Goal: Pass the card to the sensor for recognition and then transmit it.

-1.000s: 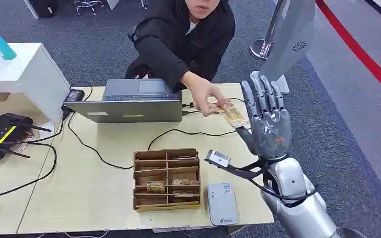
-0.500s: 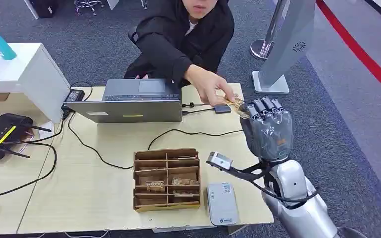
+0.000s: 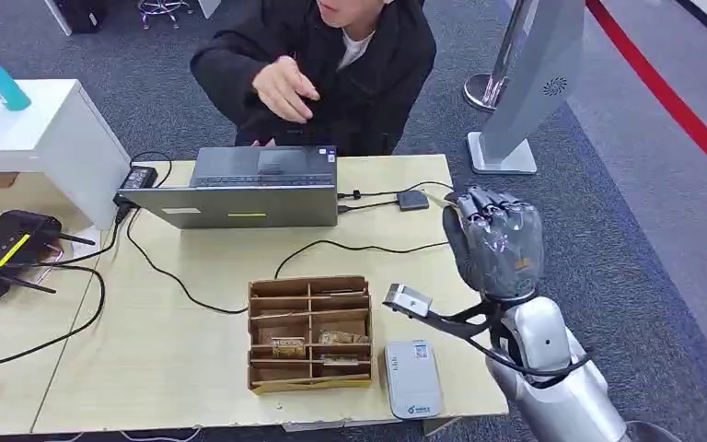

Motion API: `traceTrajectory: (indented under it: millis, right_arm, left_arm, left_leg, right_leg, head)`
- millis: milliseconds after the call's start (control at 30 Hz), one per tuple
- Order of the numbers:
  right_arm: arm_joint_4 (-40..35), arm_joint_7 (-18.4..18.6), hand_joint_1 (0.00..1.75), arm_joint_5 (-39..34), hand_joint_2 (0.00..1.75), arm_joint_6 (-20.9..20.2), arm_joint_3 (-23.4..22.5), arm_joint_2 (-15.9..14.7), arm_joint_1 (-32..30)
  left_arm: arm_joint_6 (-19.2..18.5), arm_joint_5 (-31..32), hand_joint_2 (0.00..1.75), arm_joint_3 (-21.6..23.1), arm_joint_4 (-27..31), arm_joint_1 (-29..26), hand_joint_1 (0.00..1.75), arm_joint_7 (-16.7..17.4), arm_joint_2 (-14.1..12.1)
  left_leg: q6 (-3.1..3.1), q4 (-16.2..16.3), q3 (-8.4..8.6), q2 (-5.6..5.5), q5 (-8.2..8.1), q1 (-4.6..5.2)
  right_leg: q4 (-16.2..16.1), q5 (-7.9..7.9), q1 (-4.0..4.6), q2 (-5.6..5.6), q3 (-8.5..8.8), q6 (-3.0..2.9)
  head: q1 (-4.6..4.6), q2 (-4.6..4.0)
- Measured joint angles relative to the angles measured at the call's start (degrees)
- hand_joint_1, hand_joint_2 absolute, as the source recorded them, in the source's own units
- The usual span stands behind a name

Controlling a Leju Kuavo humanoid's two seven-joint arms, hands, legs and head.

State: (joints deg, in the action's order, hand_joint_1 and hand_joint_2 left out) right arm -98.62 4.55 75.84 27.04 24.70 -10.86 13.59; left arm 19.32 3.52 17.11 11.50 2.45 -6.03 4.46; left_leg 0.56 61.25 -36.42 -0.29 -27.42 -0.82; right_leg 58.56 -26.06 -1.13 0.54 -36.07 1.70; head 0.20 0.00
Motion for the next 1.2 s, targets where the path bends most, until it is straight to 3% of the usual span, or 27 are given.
traceTrajectory:
  millis: [333,700,967,1200]
  right_arm:
    - [-4.6,-4.5,1.75,-15.3,1.75,-2.6,0.7,0.0,-3.7]
    - [-7.6,-5.3,1.75,-16.6,1.75,-3.3,1.3,0.0,-6.0]
    - [-8.3,-7.5,1.75,-27.8,1.75,-8.5,1.5,0.2,-11.5]
    - [-8.3,-9.3,1.75,-37.1,1.75,-12.8,-0.2,2.2,-18.1]
  left_arm:
    - [0.0,-0.3,0.00,-1.1,0.0,-0.3,0.00,-0.7,-0.1]
    - [0.0,-0.3,0.00,-1.7,0.0,-0.5,0.00,-1.0,-0.1]
    - [0.1,-1.2,0.00,-2.9,0.0,-1.1,0.00,-1.9,-0.1]
    - [0.5,-1.3,0.00,-4.1,0.0,-1.4,0.00,-2.4,-0.1]
  left_leg:
    - [-0.01,0.0,-0.01,-0.04,-0.01,0.00]
    - [0.01,0.0,0.00,-0.02,-0.03,0.00]
    - [0.02,0.0,0.00,-0.06,-0.12,0.00]
    - [0.01,0.0,0.03,-0.06,-0.21,-0.01]
  right_leg:
    - [0.0,-0.03,0.00,-0.02,0.00,0.01]
    - [0.0,-0.03,0.00,-0.01,0.01,0.01]
    - [0.0,-0.13,0.00,-0.05,0.02,-0.04]
    - [0.0,-0.23,0.00,-0.06,0.05,-0.04]
  head:
    - [-0.02,0.00]
    - [0.00,0.00]
    - [-0.02,0.00]
    - [0.00,0.00]
